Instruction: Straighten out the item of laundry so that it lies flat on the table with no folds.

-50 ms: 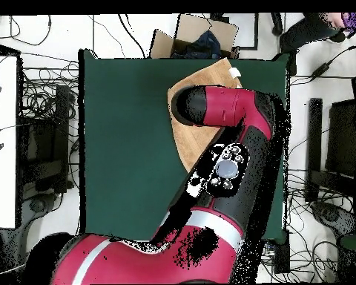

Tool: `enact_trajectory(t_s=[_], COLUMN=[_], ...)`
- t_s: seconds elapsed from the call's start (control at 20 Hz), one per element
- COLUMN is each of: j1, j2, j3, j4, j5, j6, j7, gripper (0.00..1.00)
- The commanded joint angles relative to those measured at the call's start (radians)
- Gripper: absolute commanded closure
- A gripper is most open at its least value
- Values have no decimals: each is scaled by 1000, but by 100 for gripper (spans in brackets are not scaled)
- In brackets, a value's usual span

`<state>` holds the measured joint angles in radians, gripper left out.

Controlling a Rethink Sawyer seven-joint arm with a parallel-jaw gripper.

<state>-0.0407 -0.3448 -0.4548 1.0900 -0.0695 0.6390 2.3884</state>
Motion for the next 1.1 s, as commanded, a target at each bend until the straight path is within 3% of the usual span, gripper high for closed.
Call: enact_trajectory(t_s=[0.05,0.6,0.7,0.85,1.0,1.1], j1=[14,-3,-16,-55,-63,-67], j2=[25,25,13,13,18,21], j3=[8,26,48,112,122,132], j4=[76,51,51,34,54,66], j5=[-10,3,24,116,133,174], j6=[-35,37,83,262,267,338], j7=[157,121,105,116,106,135], gripper=[0,0,0,0,0,0])
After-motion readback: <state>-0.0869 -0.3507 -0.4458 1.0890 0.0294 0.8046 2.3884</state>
